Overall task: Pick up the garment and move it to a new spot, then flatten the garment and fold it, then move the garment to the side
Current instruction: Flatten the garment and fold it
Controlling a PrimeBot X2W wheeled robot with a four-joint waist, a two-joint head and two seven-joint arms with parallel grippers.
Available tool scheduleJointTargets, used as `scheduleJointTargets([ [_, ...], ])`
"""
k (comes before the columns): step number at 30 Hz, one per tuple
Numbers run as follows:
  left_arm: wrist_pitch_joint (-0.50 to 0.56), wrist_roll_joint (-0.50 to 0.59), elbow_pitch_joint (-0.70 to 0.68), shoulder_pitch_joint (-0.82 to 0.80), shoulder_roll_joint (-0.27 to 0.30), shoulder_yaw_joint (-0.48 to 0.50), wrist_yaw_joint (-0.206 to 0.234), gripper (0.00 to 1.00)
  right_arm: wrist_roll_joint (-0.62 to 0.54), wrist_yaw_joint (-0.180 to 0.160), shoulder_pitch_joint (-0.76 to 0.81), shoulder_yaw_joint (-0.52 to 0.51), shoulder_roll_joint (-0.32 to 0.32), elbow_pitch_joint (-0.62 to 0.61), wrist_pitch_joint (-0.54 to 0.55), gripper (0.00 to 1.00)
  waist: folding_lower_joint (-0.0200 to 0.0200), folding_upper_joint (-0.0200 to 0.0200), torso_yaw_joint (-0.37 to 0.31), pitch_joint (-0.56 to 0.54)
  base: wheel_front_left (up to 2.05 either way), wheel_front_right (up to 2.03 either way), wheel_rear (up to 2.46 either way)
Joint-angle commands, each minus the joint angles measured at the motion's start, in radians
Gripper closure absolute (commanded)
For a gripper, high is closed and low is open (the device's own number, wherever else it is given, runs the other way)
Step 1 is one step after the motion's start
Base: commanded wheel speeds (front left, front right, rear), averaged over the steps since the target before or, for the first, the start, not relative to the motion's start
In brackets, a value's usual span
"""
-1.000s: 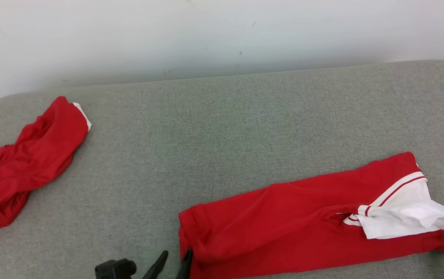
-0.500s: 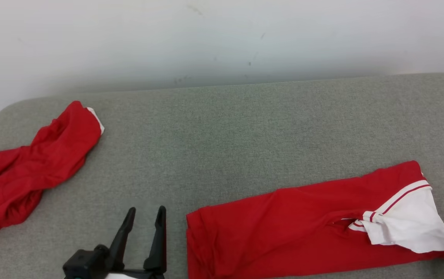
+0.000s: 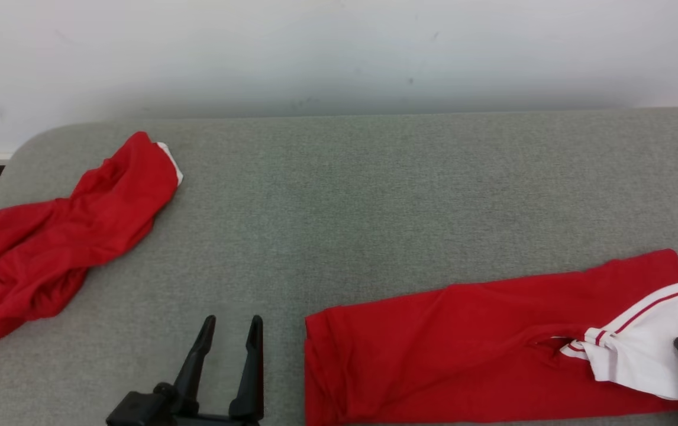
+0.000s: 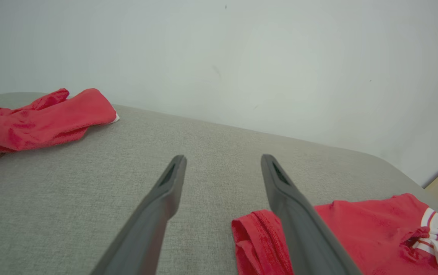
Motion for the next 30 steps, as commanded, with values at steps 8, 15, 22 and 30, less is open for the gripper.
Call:
scheduleJointTargets([
  [8, -0.001, 0.059, 0.017, 0.006, -0.040, 0.060, -0.057, 0.00, 0.123, 0.000, -0.008, 0.015, 0.006, 0.009, 0.109, 0.00, 0.0000, 0.0000, 0.070, 0.027, 0.00, 0.00, 0.00],
  [15, -0.001, 0.063, 0.041, -0.003, -0.055, 0.072, -0.087, 0.00, 0.223, 0.003, -0.016, 0.057, 0.031, -0.014, 0.147, 0.82, 0.0000, 0.0000, 0.096, 0.035, 0.00, 0.00, 0.00],
  [22, -0.001, 0.071, 0.055, 0.006, -0.058, 0.080, -0.094, 0.00, 0.300, 0.002, -0.025, 0.071, -0.001, -0.032, 0.118, 1.00, 0.0000, 0.0000, 0.088, 0.024, 0.00, 0.00, 0.00],
  [30, -0.001, 0.084, 0.066, 0.016, -0.059, 0.098, -0.108, 0.00, 0.349, 0.000, -0.044, 0.044, -0.071, -0.006, 0.083, 1.00, 0.0000, 0.0000, 0.020, 0.016, 0.00, 0.00, 0.00],
])
